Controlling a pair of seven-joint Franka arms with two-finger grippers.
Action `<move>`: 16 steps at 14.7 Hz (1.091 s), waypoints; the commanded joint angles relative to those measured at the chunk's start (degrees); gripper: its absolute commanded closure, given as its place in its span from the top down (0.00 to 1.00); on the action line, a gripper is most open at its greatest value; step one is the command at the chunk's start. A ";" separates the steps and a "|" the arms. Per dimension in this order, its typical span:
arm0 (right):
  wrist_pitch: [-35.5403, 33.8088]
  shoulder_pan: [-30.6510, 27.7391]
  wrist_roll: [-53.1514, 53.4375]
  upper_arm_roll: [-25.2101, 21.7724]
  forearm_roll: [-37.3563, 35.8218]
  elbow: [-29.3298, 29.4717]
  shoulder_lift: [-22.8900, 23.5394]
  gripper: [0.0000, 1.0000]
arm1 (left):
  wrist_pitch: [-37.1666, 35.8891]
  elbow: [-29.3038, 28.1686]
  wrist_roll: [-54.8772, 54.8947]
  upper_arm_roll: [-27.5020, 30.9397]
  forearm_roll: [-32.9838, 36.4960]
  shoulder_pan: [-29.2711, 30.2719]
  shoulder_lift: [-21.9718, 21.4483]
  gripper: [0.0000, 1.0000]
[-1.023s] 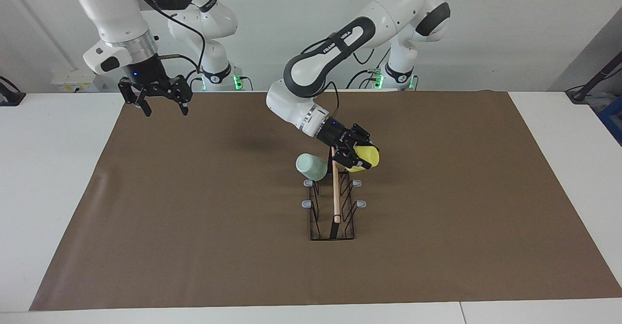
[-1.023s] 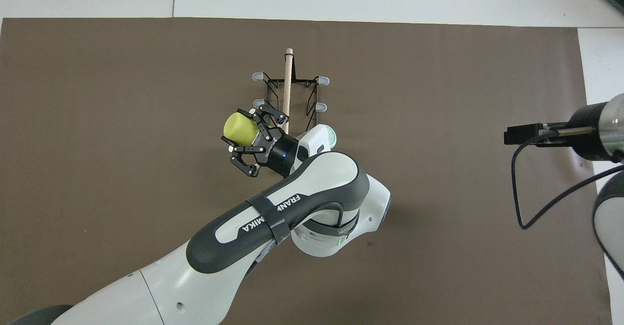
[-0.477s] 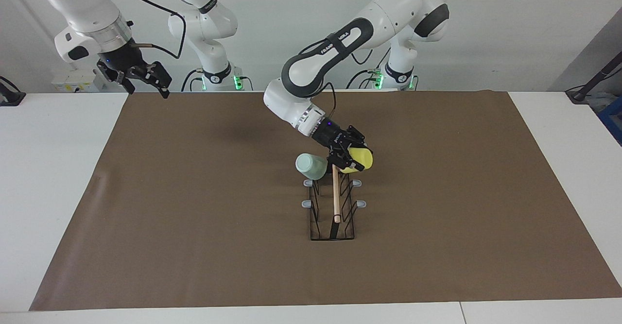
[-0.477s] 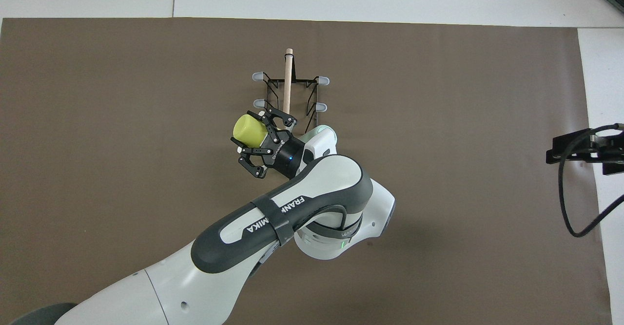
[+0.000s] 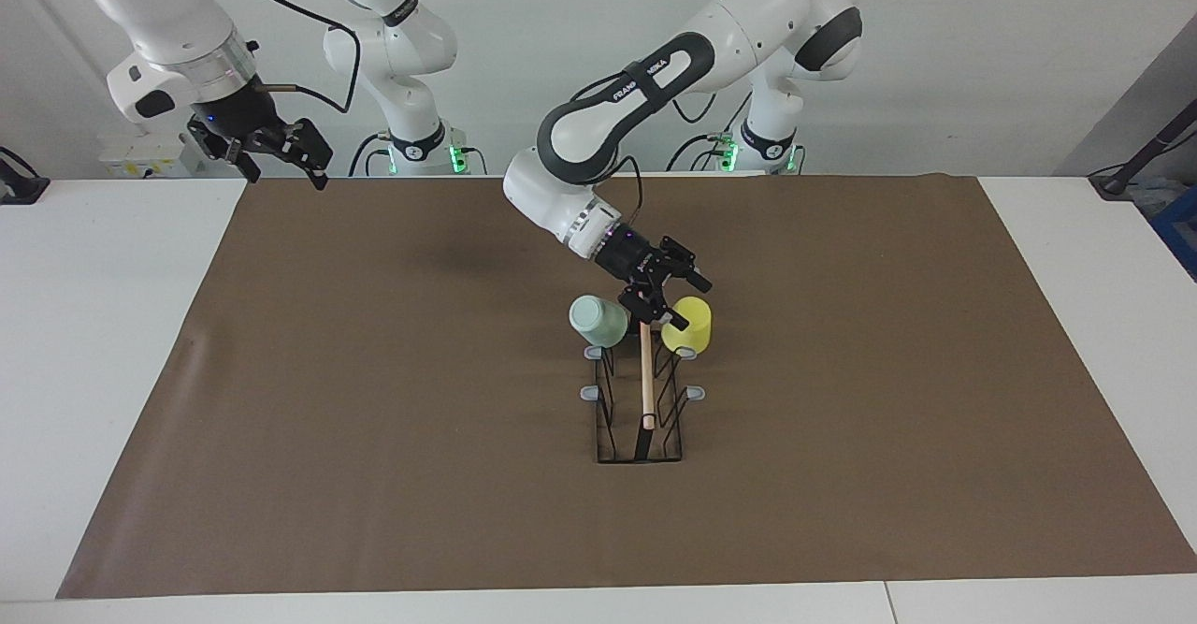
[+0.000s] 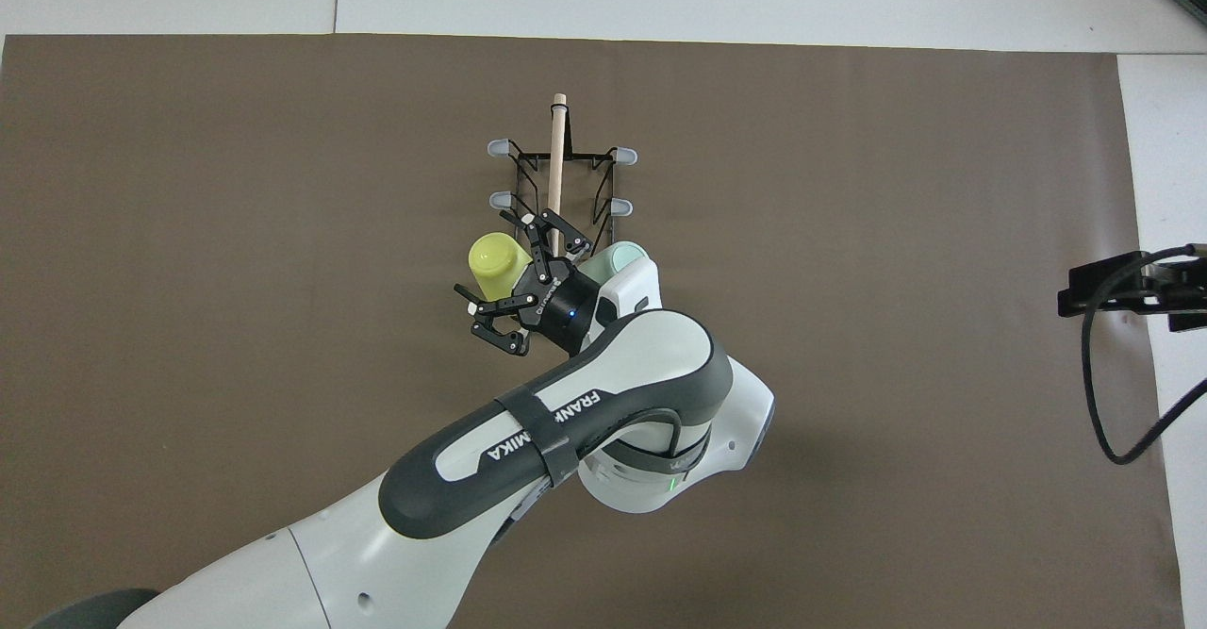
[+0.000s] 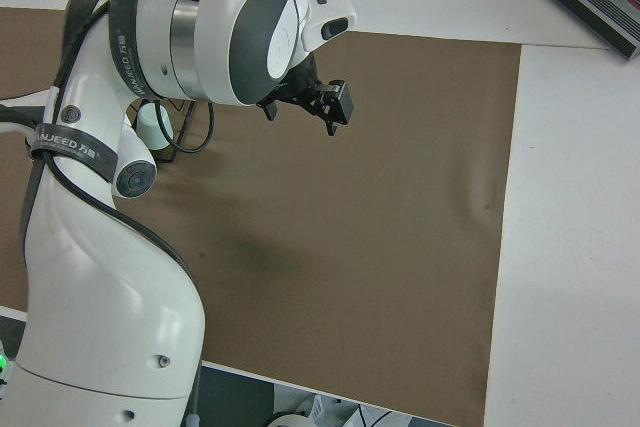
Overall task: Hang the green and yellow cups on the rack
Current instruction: 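Hang the yellow cup on the rack peg with the left gripper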
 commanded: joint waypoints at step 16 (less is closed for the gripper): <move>-0.55 -1.45 1.42 0.28 1.45 0.39 0.29 1.00 | 24.04 -2.75 21.43 14.93 -29.95 0.94 -21.31 1.00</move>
